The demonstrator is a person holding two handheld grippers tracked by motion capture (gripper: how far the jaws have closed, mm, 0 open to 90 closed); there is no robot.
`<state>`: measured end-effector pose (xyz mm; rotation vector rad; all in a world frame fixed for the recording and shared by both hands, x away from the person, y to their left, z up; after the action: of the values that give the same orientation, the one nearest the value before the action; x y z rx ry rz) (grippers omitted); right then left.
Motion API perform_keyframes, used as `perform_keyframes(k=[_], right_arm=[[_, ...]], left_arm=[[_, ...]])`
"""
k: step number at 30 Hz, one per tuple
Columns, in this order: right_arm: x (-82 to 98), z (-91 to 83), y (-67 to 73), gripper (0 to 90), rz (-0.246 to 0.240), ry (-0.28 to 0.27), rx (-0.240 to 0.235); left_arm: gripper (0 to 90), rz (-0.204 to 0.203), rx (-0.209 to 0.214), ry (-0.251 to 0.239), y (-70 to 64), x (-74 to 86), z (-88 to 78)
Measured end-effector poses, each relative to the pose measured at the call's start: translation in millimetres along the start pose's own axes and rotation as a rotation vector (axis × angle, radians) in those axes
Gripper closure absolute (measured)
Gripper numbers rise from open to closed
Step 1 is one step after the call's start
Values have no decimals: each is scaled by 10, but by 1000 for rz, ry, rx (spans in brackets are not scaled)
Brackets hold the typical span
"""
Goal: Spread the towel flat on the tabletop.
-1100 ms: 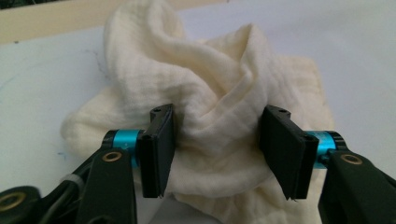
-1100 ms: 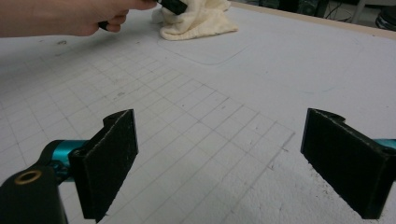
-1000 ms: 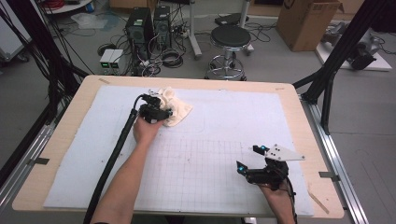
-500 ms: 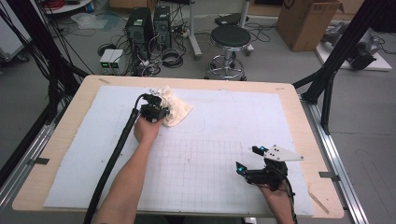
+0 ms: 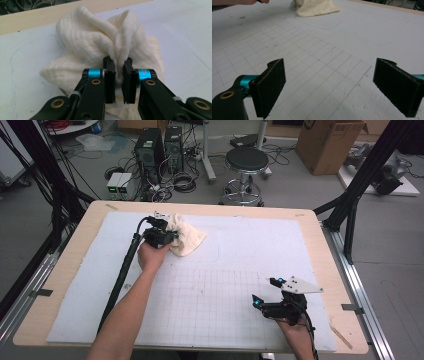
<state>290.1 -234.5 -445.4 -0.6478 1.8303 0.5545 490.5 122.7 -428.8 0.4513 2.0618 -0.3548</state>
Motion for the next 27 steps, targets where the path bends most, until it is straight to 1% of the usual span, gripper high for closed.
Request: perform_keyframes(k=[2,5,6,8,9,11,14,18,20,21,23,24,25,27], right_arm=[[0,0,-4,105,3,-3,-1],[-4,-2,0,105,2,-5,3],[-8,-5,6,105,-1,-8,3],[-7,-11,11,105,-11,-8,6],[-6,-17,17,105,-5,-6,6],[-7,-19,15,105,-10,-9,7],[-4,-19,17,105,-9,-7,6],[-4,-26,38,105,-22,-3,10],[0,-32,46,105,-21,0,12],[-1,-31,42,105,-23,-2,13],[1,-33,32,105,-24,-1,18],[1,-38,31,105,-22,0,23],[-2,-41,22,105,-30,-6,25],[-8,-62,13,105,-29,-13,36]], left_arm=[[823,9,13,-9,-26,-42,-66],[823,-7,36,-31,-61,-107,-156],[823,-7,38,-35,-77,-124,-186],[823,6,50,-37,-114,-151,-253],[823,14,55,-42,-134,-163,-286],[823,22,70,-52,-183,-178,-361],[823,15,93,-68,-255,-176,-465],[823,21,120,-81,-355,-157,-581],[823,11,138,-87,-403,-152,-639],[822,13,146,-85,-427,-150,-671],[822,20,159,-96,-479,-150,-734],[822,18,170,-101,-509,-147,-767],[822,22,179,-103,-535,-142,-802],[822,30,192,-108,-586,-123,-878]])
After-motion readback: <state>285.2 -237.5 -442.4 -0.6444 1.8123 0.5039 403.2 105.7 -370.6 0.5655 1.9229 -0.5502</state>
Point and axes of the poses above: each handheld gripper's, and its own axes: z roughly forward along the jaws, x roughly out of its underside, y roughly to its left, the point moved 5 cm from there along z, roughly forward along the jaws, and after that the axes turned 7 degrees about -y, right-handed, at the moved point
